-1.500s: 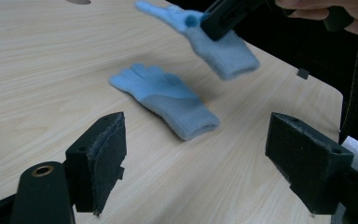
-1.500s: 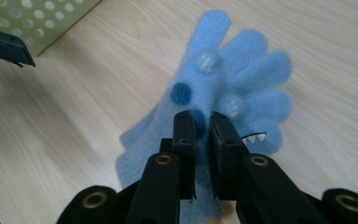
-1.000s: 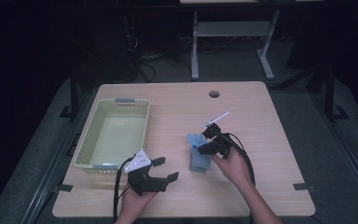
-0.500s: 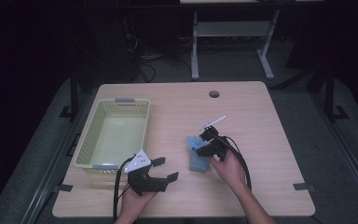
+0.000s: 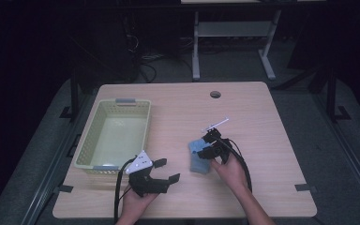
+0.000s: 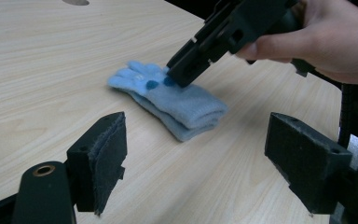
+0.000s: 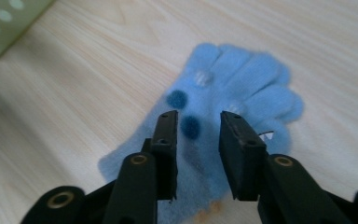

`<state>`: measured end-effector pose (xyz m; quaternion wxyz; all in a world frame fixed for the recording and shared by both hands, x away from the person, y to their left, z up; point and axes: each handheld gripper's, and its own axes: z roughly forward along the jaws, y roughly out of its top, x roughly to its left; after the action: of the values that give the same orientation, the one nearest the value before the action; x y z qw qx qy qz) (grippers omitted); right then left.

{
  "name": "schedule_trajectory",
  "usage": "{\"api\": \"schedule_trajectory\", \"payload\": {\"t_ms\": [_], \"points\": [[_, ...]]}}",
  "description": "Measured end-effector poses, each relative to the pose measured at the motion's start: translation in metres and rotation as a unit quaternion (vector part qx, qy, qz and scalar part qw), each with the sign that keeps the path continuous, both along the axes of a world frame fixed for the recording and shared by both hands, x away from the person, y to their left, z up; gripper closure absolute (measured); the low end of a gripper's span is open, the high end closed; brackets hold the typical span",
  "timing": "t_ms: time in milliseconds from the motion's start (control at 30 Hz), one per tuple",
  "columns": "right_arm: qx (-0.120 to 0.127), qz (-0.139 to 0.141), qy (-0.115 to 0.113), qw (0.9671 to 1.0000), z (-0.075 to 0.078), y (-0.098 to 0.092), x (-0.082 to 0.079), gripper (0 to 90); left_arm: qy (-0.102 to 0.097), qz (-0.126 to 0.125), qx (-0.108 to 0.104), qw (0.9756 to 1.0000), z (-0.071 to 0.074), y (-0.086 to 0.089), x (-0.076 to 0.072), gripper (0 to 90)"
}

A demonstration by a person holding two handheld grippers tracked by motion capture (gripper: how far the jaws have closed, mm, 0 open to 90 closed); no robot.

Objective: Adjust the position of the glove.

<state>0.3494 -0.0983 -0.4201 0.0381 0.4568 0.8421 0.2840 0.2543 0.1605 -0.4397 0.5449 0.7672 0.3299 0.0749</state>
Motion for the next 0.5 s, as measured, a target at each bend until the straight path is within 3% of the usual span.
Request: {"api": "schedule_trajectory", "payload": {"t_ms": [133, 233, 367, 500], "points": [[0.006, 0.015, 0.0, 0.9999, 0.004, 0.0, -0.004, 82.0, 0.003, -0.002, 0.005, 1.0, -0.001, -0.001, 0.001, 20.6], [0.001, 0.025, 0.012, 0.9996, -0.003, 0.003, -0.003, 83.9, 0.0, -0.001, 0.005, 1.0, -0.001, -0.001, 0.0, 20.8], [-0.005, 0.029, 0.028, 0.9992, -0.021, 0.008, 0.0, 83.7, -0.001, 0.0, 0.003, 1.0, -0.001, -0.002, -0.001, 20.9], [0.004, 0.026, 0.02, 0.9994, -0.016, 0.005, -0.001, 76.4, 0.006, 0.001, -0.001, 1.0, -0.003, -0.002, 0.0, 21.2]]}}
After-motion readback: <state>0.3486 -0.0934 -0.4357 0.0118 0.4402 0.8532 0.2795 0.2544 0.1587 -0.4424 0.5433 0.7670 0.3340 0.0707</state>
